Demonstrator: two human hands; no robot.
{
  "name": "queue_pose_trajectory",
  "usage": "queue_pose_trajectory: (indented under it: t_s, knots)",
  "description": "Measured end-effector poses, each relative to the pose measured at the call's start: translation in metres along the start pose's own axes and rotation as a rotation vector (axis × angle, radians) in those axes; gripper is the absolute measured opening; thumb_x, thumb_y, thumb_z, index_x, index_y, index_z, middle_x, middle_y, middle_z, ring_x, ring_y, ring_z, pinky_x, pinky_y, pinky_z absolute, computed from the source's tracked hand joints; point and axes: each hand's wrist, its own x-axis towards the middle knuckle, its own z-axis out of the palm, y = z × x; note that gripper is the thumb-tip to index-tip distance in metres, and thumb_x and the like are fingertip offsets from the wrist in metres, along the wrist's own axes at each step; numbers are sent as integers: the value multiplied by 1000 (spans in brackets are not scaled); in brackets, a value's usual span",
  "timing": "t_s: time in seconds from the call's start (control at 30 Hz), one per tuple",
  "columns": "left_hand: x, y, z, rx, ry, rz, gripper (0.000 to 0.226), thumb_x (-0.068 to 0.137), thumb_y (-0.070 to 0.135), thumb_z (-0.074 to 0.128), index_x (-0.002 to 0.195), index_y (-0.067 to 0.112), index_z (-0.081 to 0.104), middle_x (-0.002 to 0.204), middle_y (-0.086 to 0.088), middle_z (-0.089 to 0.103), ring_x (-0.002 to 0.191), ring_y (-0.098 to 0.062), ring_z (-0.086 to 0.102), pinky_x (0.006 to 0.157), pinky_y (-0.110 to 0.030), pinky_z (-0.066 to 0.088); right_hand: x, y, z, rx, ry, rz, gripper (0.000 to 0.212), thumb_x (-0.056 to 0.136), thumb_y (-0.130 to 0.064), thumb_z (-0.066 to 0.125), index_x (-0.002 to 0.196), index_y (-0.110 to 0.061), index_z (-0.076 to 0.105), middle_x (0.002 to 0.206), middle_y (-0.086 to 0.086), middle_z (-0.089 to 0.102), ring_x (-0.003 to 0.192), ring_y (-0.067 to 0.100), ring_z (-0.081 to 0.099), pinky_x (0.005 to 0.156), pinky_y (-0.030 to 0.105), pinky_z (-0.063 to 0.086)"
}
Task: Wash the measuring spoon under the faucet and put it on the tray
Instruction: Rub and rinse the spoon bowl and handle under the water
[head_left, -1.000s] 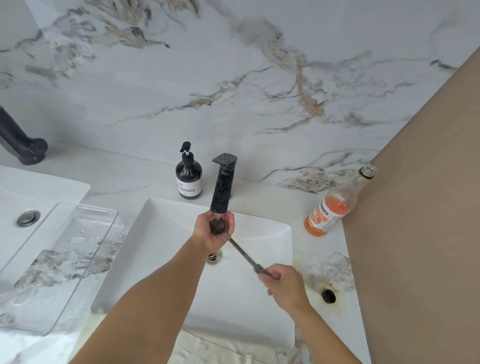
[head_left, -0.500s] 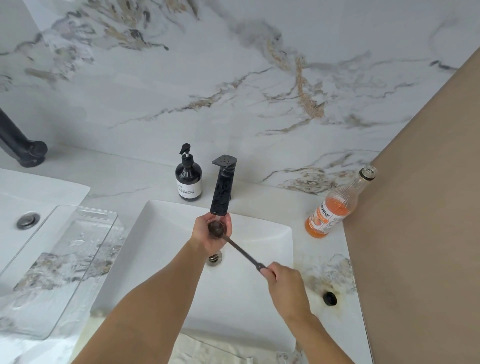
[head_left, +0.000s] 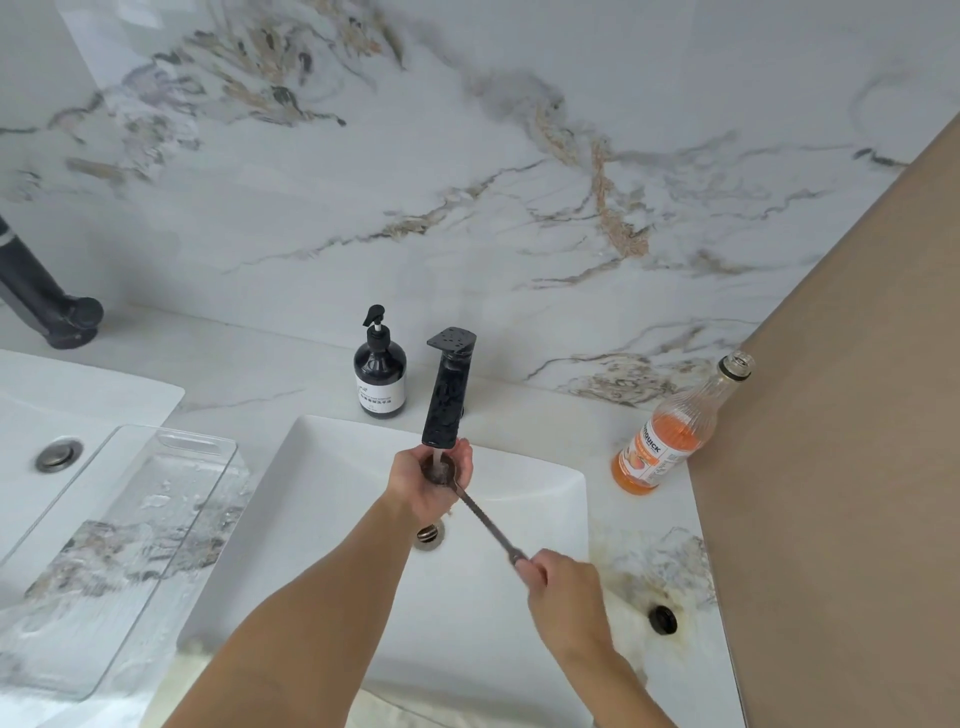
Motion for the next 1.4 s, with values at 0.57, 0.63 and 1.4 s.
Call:
queue_pose_trajectory:
  t_s: [0.57,0.63,1.4]
  knots:
    - [7,2,2,142,114,-18,40,96,31,42,59,17,40,39,4,44,29,-10,37,33,-11,33,-8,-17,10,1104,-442,372,26,98,-15,56,91,6,69,68,17,66,55,26,61,55,31,56]
    - [8,6,0,147,101,29,44,96,37,46,58,16,39,40,3,42,31,-11,35,35,-13,34,-6,-19,8,1195,-475,374,26,97,-16,58,90,5,72,70,17,67,56,24,62,55,30,55]
    - [-1,2,-3,275,-72,-67,20,65,8,50,52,1,64,57,-6,56,43,-15,45,38,-19,39,52,-166,-77,-338,79,-582,63,84,7,41,146,-4,31,164,-2,6,143,19,27,100,31,38]
